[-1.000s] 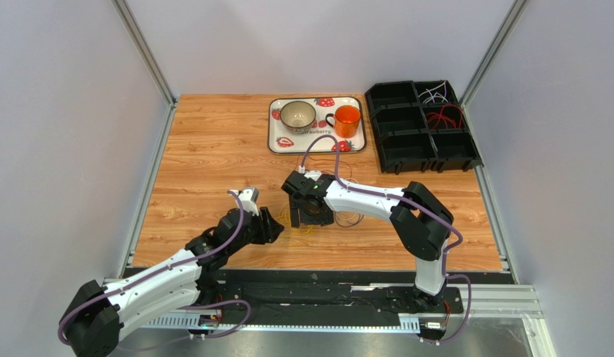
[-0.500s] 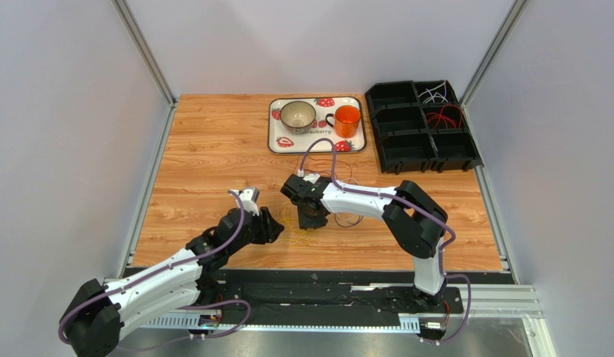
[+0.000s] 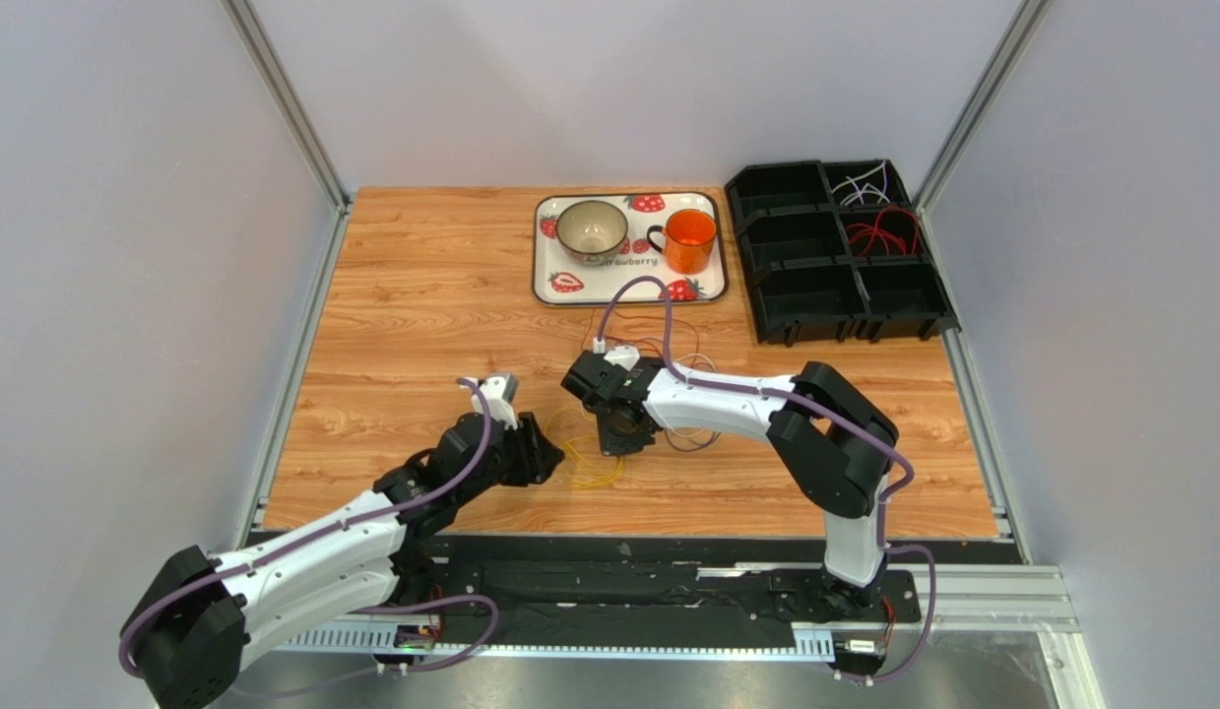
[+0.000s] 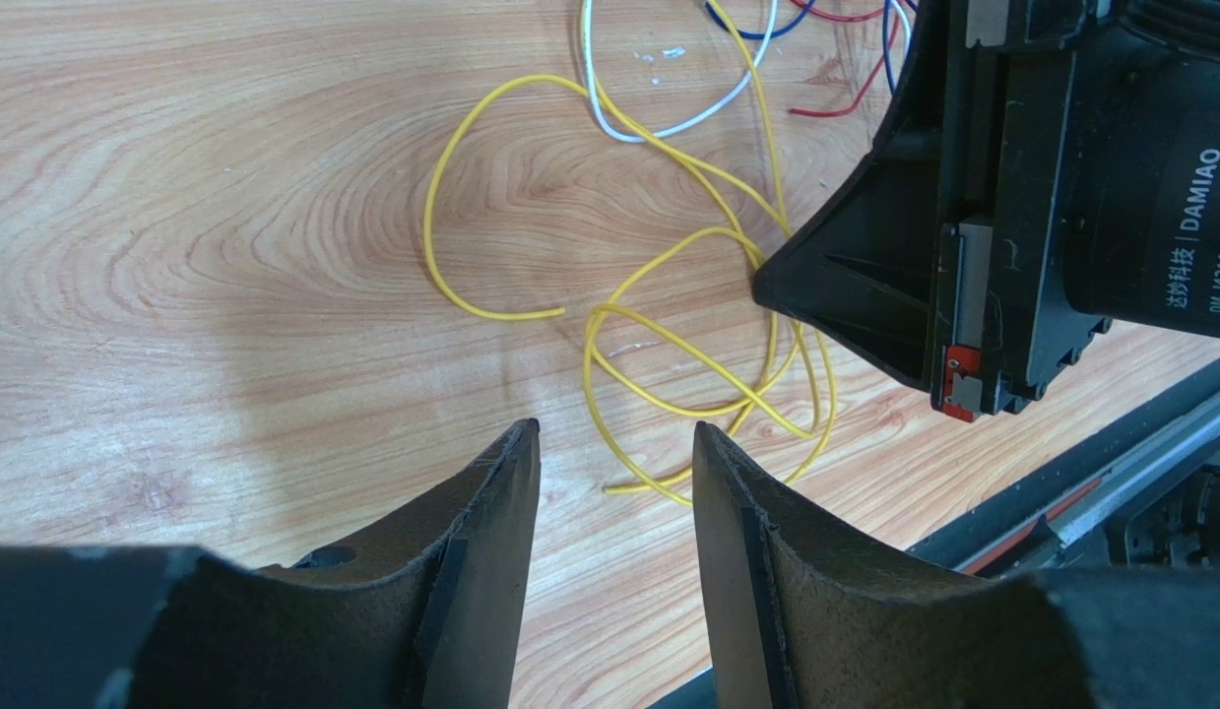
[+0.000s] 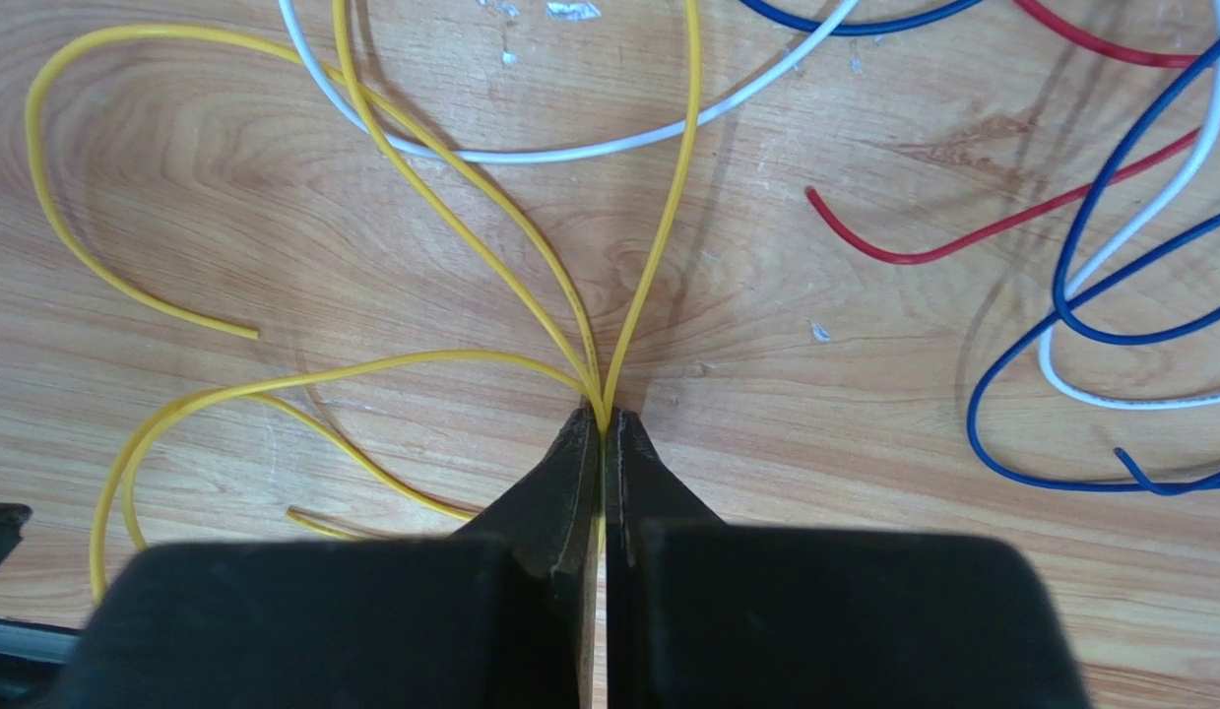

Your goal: Untangle the cables

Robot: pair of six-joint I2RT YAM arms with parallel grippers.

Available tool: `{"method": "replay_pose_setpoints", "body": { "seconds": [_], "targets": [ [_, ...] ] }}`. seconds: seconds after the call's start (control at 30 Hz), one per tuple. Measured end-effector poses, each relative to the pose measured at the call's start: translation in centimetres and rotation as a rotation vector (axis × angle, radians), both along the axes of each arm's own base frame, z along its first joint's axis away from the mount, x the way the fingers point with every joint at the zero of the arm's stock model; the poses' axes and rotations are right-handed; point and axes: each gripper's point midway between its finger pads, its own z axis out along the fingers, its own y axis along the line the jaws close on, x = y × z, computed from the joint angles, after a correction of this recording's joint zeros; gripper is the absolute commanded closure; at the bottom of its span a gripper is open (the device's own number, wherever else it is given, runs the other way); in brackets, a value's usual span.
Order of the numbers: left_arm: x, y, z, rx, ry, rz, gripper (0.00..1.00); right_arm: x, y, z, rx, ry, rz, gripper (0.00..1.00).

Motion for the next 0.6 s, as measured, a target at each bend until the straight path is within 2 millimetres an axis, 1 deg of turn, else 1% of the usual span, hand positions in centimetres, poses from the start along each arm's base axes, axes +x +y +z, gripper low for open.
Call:
{"method": "replay_pose_setpoints", "body": {
  "seconds": [0.07, 0.13, 0.2, 0.3, 0.5, 0.57, 0.6],
  "targets": [
    [0.0, 0.0, 0.0, 0.000, 0.000, -0.001, 0.50, 0.0, -0.4, 0.1, -0.008, -0.008, 0.006, 1.00],
    [0.0, 0.0, 0.0, 0.000, 0.000, 0.000, 0.50, -0.4, -1.4, 0.4, -0.032, -0.008, 0.019, 1.00],
    [0.0, 0.0, 0.0, 0.000, 0.000, -0.001, 0.50, -0.8, -2.4, 1.7, -0.047, -0.016, 0.037, 1.00],
    [0.0, 0.0, 0.0, 0.000, 0.000, 0.000, 0.50, -1.1, -3.2, 5.4, -0.013, -0.060, 0.072, 1.00],
    [0.0, 0.0, 0.0, 0.000, 0.000, 0.000, 0.50, -1.4, -5.4, 15.3, 0.108, -0.232, 0.127, 1.00],
    [0.0, 0.0, 0.0, 0.000, 0.000, 0.000, 0.50, -1.2, -6.1, 17.7, 0.127, -0.292, 0.130, 1.00],
    [0.0, 0.0, 0.0, 0.000, 0.000, 0.000, 0.50, -1.1, -6.5, 18.7, 0.132, -0.316, 0.131, 1.00]
  ]
}}
